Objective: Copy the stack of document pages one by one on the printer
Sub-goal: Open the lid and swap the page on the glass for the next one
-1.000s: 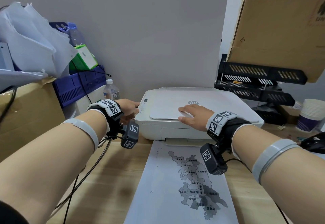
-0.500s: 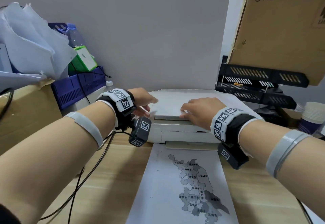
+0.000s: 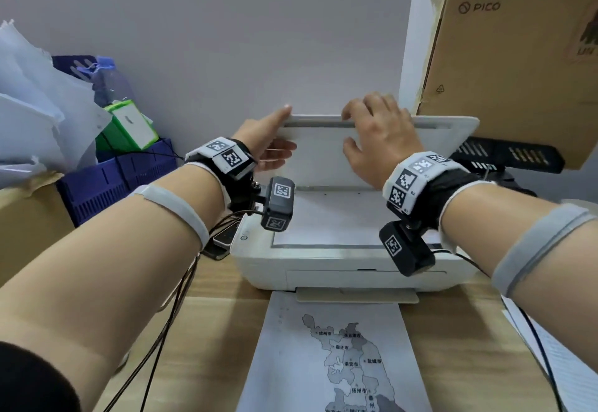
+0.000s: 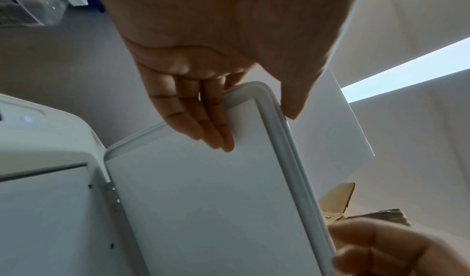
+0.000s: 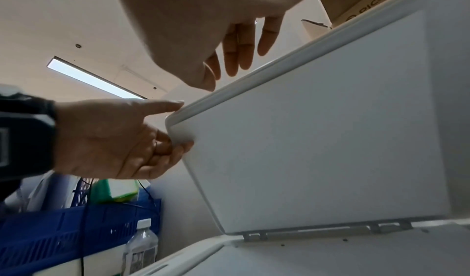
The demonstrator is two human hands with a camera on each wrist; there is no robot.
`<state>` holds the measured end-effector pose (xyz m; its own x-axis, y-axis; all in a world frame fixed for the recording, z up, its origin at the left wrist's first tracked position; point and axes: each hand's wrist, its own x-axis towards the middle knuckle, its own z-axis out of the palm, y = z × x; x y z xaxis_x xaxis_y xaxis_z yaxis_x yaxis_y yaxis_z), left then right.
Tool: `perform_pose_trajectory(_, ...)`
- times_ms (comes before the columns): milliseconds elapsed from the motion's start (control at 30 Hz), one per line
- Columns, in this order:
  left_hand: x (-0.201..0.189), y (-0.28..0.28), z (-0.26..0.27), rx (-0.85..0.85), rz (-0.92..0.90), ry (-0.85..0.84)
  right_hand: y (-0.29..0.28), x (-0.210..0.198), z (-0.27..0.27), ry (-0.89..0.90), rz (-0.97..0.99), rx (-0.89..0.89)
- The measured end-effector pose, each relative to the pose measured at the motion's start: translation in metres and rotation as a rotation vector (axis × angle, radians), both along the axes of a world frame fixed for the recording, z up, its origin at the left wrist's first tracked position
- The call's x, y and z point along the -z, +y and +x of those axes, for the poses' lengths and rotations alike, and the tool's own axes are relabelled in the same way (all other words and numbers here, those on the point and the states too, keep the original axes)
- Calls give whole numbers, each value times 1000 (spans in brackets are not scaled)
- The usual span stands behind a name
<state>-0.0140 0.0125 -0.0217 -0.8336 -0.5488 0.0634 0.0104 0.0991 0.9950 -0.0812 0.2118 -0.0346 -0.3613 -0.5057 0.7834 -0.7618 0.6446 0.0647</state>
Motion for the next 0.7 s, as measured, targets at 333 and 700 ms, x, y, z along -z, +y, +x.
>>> perform_pose_trajectory(333,-11,-8,-57,-82,-75,110,12,42,-24,-417,343,129)
perform_pose_trajectory(700,-2,-17,-80,-17,-109,-30,33,80,-32,-782,564,101)
